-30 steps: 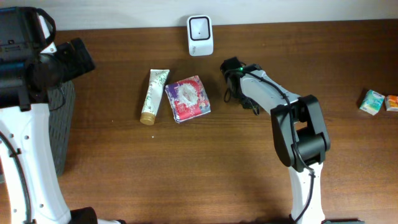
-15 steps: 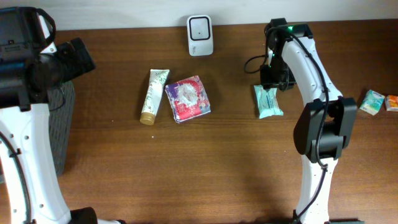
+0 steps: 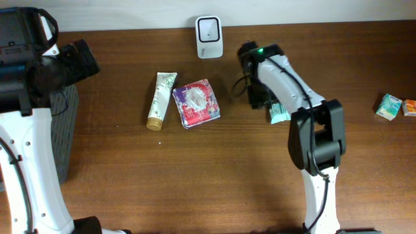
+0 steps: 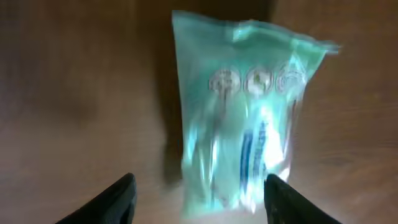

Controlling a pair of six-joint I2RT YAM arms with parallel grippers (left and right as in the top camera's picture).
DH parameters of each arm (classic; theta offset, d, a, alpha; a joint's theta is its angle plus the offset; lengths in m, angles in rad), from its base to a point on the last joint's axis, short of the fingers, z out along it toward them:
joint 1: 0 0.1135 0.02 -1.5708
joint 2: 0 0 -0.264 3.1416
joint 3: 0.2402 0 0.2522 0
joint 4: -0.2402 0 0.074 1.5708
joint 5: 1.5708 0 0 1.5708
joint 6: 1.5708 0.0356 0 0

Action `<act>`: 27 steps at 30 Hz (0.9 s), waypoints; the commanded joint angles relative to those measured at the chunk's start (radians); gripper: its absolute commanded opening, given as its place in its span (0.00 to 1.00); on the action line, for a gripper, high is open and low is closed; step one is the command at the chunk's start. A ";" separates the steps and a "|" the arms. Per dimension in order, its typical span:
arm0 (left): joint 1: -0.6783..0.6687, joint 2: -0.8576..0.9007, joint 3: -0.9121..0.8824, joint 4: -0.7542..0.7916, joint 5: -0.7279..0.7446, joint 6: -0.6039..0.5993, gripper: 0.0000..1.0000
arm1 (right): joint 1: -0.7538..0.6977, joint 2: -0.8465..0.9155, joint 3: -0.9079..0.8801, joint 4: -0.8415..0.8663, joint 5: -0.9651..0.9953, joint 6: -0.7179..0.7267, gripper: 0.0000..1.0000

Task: Scan the item barcode

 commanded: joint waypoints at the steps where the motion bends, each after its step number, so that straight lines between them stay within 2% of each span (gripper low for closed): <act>1: 0.003 -0.008 0.004 0.002 -0.004 -0.010 0.99 | 0.061 0.000 -0.103 0.064 0.251 0.082 0.63; 3: 0.003 -0.008 0.004 0.002 -0.004 -0.010 0.99 | 0.063 0.000 -0.141 0.100 0.329 0.126 0.69; 9: 0.003 -0.008 0.004 0.002 -0.004 -0.010 0.99 | 0.050 0.005 -0.224 0.200 0.328 0.117 0.66; 10: 0.003 -0.008 0.004 0.002 -0.004 -0.010 0.99 | 0.038 0.005 -0.272 0.255 0.327 0.118 0.63; 11: 0.003 -0.008 0.004 0.002 -0.004 -0.010 0.99 | 0.021 0.005 -0.285 0.264 0.315 0.117 0.42; 12: 0.003 -0.008 0.004 0.002 -0.004 -0.010 0.99 | -0.003 0.005 -0.284 0.264 0.253 0.074 0.11; 13: 0.003 -0.008 0.004 0.002 -0.004 -0.010 0.99 | -0.031 0.004 -0.272 0.260 0.171 0.045 0.04; 14: 0.003 -0.008 0.004 0.002 -0.004 -0.010 0.99 | -0.058 0.003 -0.248 0.241 0.105 0.045 0.04; 17: 0.003 -0.008 0.004 0.002 -0.004 -0.010 0.99 | -0.143 0.003 -0.053 0.104 -0.281 -0.055 0.04; 18: 0.003 -0.008 0.004 0.002 -0.004 -0.010 0.99 | -0.172 0.003 0.054 0.032 -0.530 -0.132 0.04; 20: 0.003 -0.008 0.004 0.002 -0.004 -0.010 0.99 | -0.211 0.003 0.143 -0.012 -0.939 -0.252 0.04; 24: 0.003 -0.008 0.004 0.002 -0.004 -0.010 0.99 | -0.276 0.006 0.063 0.011 -1.287 -0.356 0.04; 27: 0.003 -0.008 0.004 0.002 -0.004 -0.010 0.99 | -0.312 0.006 -0.082 0.096 -1.301 -0.351 0.04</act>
